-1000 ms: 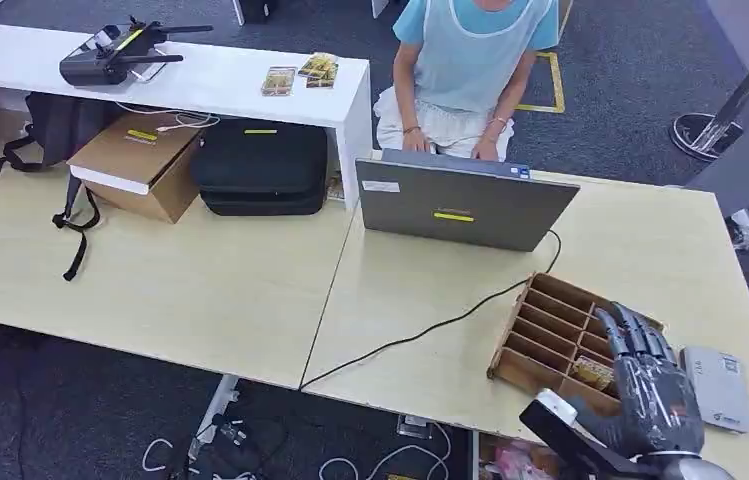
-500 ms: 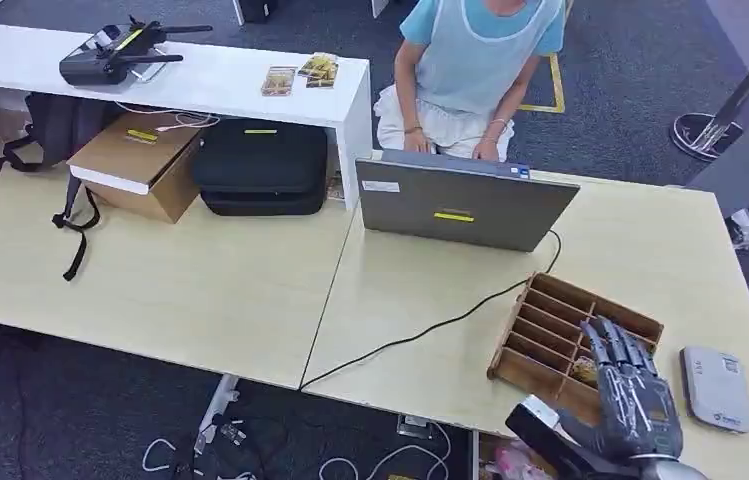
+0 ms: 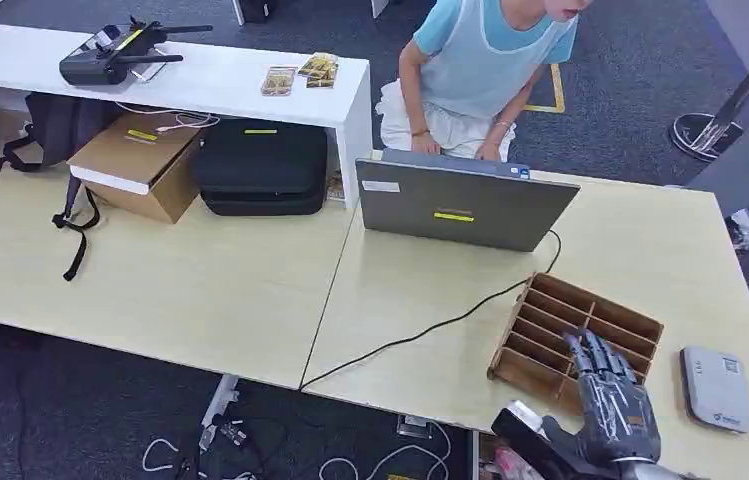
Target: Pass the card to the sensor for recognition and then transmit it.
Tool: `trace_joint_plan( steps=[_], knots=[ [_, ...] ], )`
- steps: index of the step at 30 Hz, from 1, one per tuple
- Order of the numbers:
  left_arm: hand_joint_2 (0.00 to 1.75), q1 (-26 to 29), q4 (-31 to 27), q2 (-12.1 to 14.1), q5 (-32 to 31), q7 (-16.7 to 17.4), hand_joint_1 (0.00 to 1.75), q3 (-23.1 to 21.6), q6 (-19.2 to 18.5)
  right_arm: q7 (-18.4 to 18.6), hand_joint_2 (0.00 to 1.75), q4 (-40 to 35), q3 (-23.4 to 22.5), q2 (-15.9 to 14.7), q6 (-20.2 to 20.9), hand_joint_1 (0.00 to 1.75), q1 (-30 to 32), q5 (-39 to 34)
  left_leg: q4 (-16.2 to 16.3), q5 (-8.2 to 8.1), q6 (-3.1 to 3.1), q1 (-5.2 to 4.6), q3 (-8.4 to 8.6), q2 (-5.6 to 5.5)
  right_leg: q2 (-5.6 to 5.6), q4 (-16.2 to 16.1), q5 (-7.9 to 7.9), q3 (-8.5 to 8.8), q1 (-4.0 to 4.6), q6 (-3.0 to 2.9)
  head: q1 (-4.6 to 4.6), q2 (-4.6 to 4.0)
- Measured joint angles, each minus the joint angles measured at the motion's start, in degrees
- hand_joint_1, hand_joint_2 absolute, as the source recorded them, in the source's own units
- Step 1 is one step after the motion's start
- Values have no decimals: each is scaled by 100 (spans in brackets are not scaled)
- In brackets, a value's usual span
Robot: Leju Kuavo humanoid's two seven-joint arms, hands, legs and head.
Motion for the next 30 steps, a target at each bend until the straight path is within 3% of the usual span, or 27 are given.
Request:
trace_joint_plan(
  steps=[8,21,30],
  knots=[
    [0,-46,-2,-13,-39,0,0,-11,-5,41,175,175,87,127,-17,0,-77,96,0,0,0,0,0,0,1,0,0,0,0,0,0,0],
    [0,-75,-2,-48,-26,0,0,-59,20,465,175,533,155,229,-269,0,-292,1263,0,0,0,0,0,0,0,0,0,0,0,0,2,0],
    [0,-105,-2,-50,-39,0,0,-140,9,640,175,518,149,365,64,0,-198,1604,0,0,0,1,1,0,1,0,0,-1,1,0,0,0]
  ],
)
